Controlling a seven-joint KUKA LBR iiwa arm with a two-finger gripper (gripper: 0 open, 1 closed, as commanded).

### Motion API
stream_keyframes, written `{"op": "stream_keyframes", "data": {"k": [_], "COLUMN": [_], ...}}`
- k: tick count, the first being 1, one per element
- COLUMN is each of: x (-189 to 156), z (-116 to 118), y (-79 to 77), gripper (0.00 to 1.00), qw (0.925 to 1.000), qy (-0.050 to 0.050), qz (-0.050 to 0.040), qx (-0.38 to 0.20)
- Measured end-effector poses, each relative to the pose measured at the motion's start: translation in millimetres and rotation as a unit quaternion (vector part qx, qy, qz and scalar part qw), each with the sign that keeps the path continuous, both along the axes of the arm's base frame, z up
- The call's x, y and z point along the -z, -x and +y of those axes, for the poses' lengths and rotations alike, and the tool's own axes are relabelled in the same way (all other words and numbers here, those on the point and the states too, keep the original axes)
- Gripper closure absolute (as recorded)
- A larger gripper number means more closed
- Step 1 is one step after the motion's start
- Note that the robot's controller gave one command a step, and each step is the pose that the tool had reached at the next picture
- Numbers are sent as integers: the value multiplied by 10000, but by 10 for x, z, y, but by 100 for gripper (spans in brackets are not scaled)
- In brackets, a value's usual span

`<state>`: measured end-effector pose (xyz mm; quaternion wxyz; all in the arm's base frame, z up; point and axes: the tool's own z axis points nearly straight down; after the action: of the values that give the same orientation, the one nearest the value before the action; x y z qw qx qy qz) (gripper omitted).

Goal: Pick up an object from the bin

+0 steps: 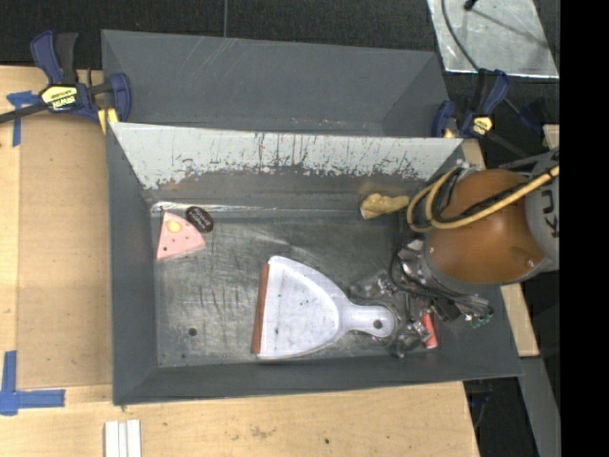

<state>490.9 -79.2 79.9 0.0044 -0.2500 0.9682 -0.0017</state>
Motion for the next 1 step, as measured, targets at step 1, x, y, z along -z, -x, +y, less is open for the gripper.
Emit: {"op": "stream_keyframes", "data": {"k": [1], "x": [5], "z": [763], "y": [-43], "gripper": [100], "qw": [9981], "qy": [-7], "qz": [19], "qx": [-617]}}
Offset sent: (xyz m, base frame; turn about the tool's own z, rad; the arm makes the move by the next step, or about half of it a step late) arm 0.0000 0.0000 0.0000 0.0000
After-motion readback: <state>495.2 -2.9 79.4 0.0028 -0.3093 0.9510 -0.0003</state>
